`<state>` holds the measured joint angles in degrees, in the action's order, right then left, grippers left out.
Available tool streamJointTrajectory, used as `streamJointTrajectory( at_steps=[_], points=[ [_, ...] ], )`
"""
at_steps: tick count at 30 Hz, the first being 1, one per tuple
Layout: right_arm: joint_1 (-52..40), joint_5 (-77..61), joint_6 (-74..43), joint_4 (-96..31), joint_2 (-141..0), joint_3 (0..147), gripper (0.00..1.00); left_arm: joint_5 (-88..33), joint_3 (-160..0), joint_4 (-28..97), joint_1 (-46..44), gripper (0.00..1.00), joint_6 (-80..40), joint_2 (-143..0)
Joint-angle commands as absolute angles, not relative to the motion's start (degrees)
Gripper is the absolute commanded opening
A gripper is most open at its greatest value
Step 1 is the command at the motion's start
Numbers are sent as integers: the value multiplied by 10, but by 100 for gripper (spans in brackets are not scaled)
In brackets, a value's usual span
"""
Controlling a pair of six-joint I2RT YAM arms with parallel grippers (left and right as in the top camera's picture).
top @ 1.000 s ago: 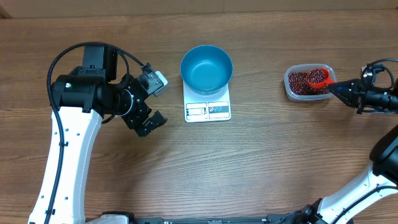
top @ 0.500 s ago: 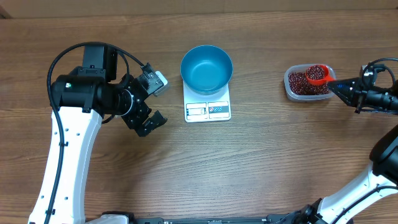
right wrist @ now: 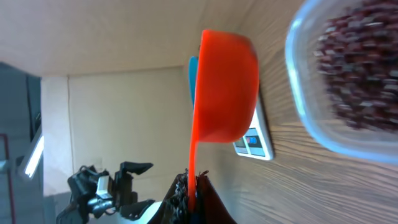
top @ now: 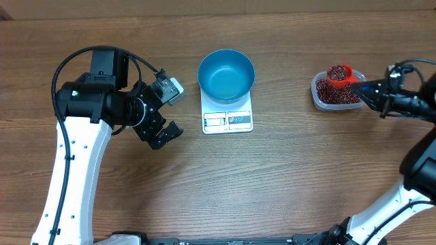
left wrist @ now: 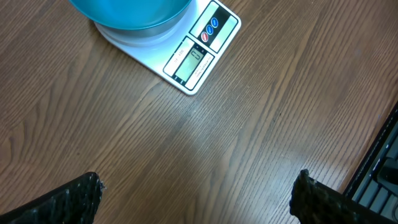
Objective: Scoop item into bowl and weigh 150g on scale
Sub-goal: 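Lift the filled red cup out of the tub with the right gripper, then carry the filled cup with the right gripper over the blue bowl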
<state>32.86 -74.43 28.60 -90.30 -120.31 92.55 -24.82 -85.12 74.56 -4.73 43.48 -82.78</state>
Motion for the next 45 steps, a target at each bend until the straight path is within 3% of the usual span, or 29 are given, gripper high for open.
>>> streamJointTrajectory(
  at_steps=[1,36,45],
  points=[
    [304,-799,301,-904,-1205,922,4,-249,-863,745,-45,100,431,-821],
    [49,-899,297,-827,-1205,924,4,-249,-863,745,-45,100,431,-821],
    [7,-896,160,-678,-1205,924,4,-249,-863,745,-45,100,431,-821]
  ],
)
